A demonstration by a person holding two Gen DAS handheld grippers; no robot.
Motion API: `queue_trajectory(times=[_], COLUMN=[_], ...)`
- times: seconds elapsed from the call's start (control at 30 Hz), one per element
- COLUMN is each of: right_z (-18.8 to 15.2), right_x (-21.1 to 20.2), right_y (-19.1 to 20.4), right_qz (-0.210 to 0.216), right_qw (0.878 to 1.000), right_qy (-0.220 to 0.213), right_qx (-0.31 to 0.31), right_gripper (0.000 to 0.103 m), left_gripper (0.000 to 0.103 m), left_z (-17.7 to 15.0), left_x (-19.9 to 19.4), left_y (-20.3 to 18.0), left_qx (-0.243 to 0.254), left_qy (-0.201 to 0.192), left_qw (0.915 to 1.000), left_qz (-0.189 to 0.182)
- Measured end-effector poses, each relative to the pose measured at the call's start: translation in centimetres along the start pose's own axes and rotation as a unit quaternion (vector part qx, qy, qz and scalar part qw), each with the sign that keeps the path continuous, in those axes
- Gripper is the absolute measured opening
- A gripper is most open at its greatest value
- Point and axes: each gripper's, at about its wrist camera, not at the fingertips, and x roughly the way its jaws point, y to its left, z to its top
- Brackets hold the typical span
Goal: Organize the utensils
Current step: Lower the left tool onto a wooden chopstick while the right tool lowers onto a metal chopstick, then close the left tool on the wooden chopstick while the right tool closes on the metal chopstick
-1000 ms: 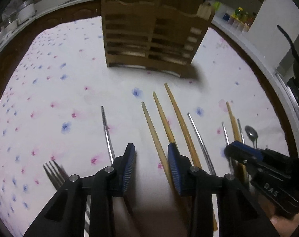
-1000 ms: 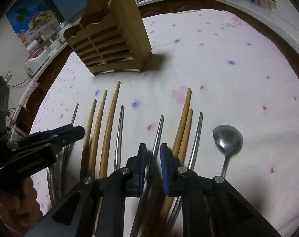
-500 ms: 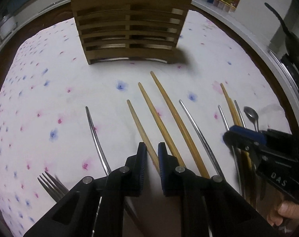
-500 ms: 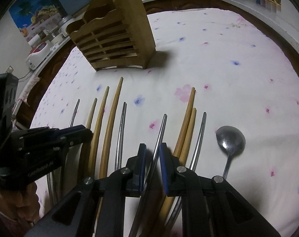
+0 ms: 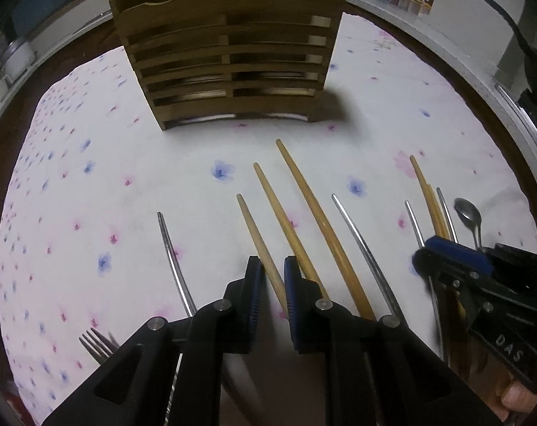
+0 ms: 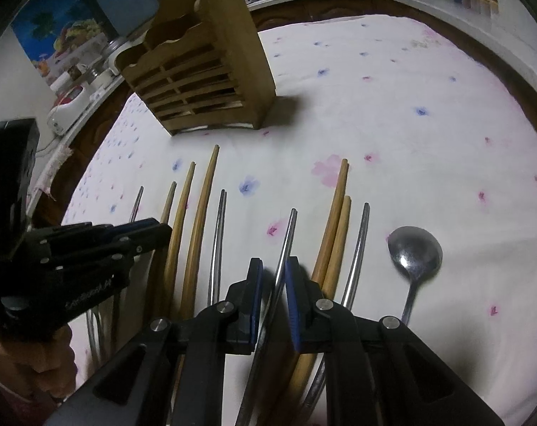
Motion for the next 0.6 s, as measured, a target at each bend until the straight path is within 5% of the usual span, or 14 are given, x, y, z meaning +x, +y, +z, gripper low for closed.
queue_trajectory(times=[0.3,0.6], right_z=[-0.1,0.4], right_x=[-0.2,-5.5], right_y=[0.1,1.3], right_qz=[-0.002,0.029], right_qw=[1.000,0.997], right_qy=[-0.010,-0.071], right_qx=[-0.005,-0.005], right_gripper=[0.006,0.005], left_gripper=[0.005,0.004], left_z=[-0.4,-3.3], left_x=[-0.1,-8.2], left_y=[-0.1,2.1], left_qx=[0.008,-0.033], left_qy=[-0.028,-0.113], left_qw=[0.9996,0.9915], left_qz=[-0.004,-0.054])
